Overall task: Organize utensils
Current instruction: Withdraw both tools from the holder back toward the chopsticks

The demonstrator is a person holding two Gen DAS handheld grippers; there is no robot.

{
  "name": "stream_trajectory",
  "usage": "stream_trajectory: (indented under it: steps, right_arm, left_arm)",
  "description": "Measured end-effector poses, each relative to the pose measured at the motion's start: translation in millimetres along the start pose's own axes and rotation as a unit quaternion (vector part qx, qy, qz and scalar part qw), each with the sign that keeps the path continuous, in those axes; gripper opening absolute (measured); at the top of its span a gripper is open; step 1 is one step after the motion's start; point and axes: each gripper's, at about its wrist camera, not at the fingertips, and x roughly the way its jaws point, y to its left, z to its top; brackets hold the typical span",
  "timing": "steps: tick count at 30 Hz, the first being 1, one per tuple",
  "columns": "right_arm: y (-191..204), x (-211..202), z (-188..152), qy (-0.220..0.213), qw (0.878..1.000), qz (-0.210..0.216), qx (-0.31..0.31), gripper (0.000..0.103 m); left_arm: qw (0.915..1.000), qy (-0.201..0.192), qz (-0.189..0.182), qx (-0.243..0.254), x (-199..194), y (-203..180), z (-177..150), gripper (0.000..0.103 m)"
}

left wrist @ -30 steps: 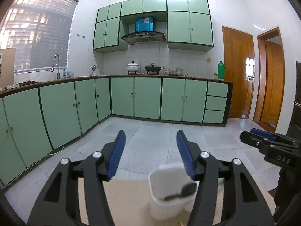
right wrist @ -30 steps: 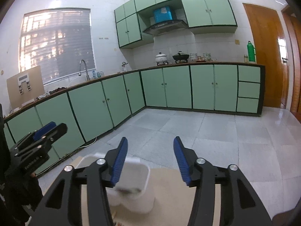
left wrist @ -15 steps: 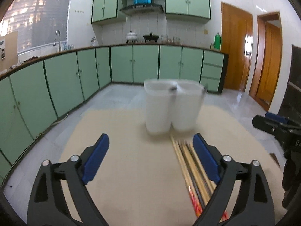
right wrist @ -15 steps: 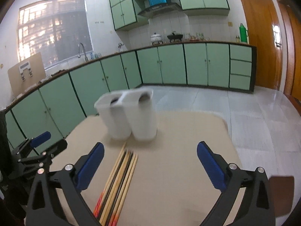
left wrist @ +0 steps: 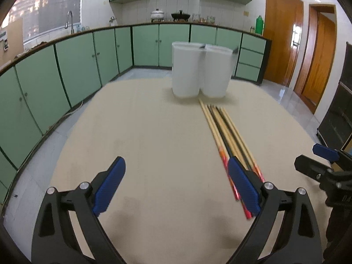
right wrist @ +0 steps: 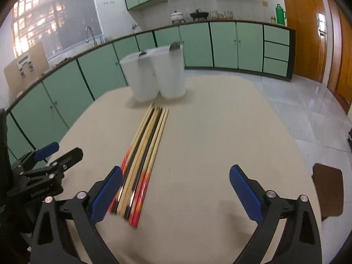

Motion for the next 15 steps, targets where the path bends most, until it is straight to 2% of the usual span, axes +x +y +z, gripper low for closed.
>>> stream_trajectory:
  steps: [8,15]
  right_arm:
    - [15,0,-34,0.052,0.998,-0.001,-0.026,0.077]
    - [21,1,-41,0.067,0.997,-0.008,-0.034,0.073]
  left_arm:
    - [0.999,0.043,0.012,-0.001,-1,4,-20,0.091]
    - [0.9982,0.057,0.02,0.0,-3,8,-28,0.091]
